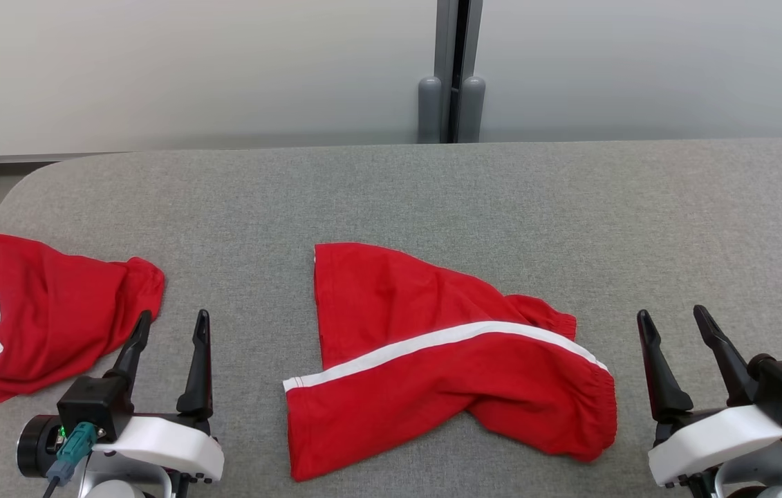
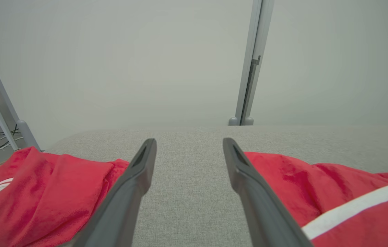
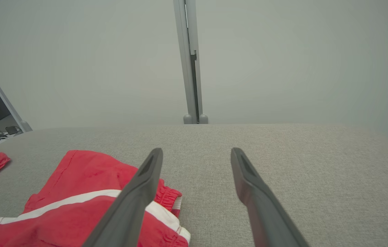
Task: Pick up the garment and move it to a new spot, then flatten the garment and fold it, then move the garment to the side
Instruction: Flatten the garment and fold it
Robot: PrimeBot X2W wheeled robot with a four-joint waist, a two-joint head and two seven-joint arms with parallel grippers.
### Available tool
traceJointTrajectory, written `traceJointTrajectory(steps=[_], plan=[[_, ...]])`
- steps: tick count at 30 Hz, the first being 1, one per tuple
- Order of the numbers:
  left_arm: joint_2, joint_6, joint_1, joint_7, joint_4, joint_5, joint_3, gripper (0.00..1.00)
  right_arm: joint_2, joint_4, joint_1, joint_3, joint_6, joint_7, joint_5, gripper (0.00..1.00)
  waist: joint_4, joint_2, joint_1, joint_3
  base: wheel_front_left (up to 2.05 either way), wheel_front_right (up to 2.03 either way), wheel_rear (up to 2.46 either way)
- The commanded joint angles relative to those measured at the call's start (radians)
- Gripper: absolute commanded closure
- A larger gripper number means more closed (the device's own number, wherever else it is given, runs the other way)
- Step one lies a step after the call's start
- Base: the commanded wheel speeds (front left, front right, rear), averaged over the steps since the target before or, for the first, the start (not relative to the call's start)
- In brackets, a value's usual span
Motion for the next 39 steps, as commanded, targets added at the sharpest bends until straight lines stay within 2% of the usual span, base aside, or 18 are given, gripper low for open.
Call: traceJointTrajectory(steps=[1,10,15,20,26,27,28,29,36,39], plan=[[0.006,-0.001,0.005,-0.003,0.004,0.005,-0.001,0.00,-0.003,-0.005,0.003,0.001,-0.002,0.001,0.003,0.00,0.000,-0.0001,0.0000,0.001,0.00,0.00,0.00],[0.006,-0.012,-0.021,0.022,0.010,0.008,-0.026,0.00,0.000,0.002,-0.010,0.001,-0.002,-0.009,0.005,0.00,0.003,-0.0001,0.0000,0.004,0.00,0.00,0.00],[-0.016,-0.057,-0.075,0.094,0.050,0.003,-0.085,0.00,0.005,0.009,-0.018,0.007,-0.002,-0.013,0.009,0.00,0.006,-0.0001,0.0000,0.023,0.00,0.00,0.00],[-0.053,-0.119,-0.120,0.195,0.162,-0.021,-0.156,0.00,0.008,0.024,-0.028,0.015,-0.002,-0.020,0.015,0.00,-0.006,-0.0001,0.0000,0.046,0.00,0.00,0.00],[-0.087,-0.152,-0.131,0.275,0.288,-0.060,-0.189,0.00,0.012,0.041,-0.021,0.007,-0.002,-0.025,0.017,0.00,-0.021,-0.0001,0.0000,0.061,0.00,0.00,0.00],[-0.091,-0.158,-0.135,0.282,0.304,-0.066,-0.190,0.18,0.012,0.043,-0.018,0.004,-0.002,-0.026,0.018,0.00,-0.021,-0.0001,0.0000,0.063,0.00,0.00,0.00],[-0.096,-0.160,-0.137,0.285,0.316,-0.070,-0.192,0.62,0.013,0.045,-0.015,0.002,-0.002,-0.027,0.018,0.00,-0.022,-0.0001,0.0000,0.064,0.00,0.00,0.00],[-0.101,-0.164,-0.139,0.283,0.323,-0.072,-0.193,1.00,0.014,0.047,-0.012,-0.001,-0.002,-0.027,0.018,0.00,-0.022,-0.0001,0.0000,0.066,0.00,0.00,0.00],[-0.106,-0.172,-0.158,0.256,0.350,-0.076,-0.194,1.00,0.015,0.056,0.005,-0.061,-0.002,-0.023,0.016,0.00,-0.020,-0.0001,0.0000,0.079,0.00,0.00,0.00],[-0.106,-0.173,-0.169,0.248,0.356,-0.076,-0.197,1.00,0.007,0.067,-0.008,-0.049,-0.002,-0.007,0.019,0.00,-0.017,-0.0001,0.0000,0.085,0.00,0.00,0.00]])
